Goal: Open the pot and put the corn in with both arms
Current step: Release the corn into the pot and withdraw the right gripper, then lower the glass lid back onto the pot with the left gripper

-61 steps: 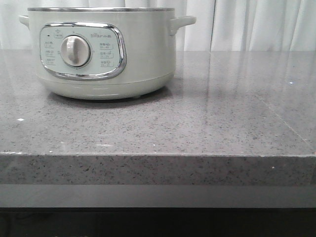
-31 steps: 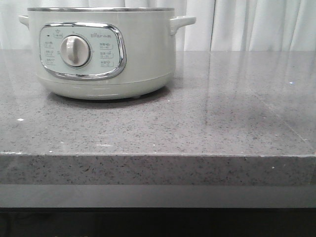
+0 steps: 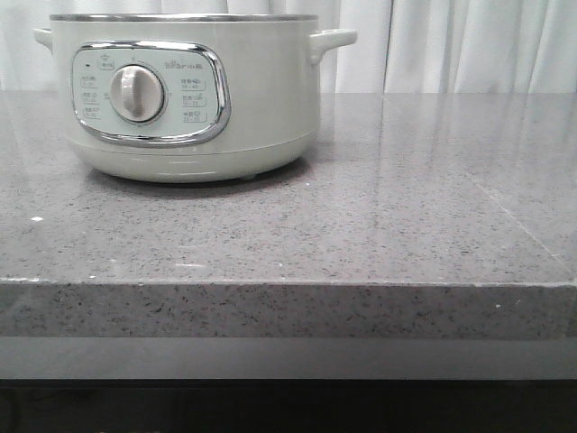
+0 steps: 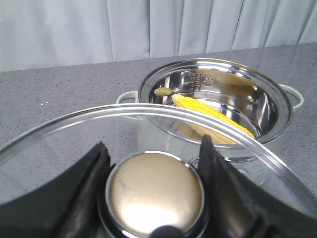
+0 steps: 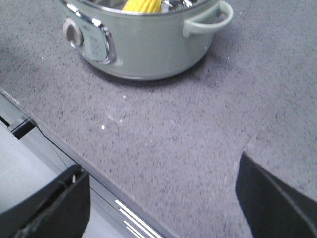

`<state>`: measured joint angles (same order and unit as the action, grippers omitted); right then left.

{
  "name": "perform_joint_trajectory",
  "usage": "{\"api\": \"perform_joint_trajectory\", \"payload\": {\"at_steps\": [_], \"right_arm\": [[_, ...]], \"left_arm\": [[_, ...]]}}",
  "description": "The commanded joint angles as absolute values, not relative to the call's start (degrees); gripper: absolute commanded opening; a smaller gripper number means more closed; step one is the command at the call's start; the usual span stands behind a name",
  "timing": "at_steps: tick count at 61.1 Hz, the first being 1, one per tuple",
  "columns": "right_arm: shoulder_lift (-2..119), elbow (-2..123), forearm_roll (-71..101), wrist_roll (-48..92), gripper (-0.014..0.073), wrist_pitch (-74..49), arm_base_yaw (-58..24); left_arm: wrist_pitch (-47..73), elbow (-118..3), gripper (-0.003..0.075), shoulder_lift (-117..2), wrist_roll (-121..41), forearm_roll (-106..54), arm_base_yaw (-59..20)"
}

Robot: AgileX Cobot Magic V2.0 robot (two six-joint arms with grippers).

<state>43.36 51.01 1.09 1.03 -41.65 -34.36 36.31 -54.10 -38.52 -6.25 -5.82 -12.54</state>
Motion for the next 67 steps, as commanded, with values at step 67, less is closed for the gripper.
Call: {"api": "perform_joint_trajectory", "payload": {"at_steps": [67], "right_arm": [[35.19,46.14,0.56,0.93,0.0613,-37.64,-34.11]], "left_arm": [[19.04,-56.19,0.0249,-42.61,-5.89,-11.71,-12.83]]}}
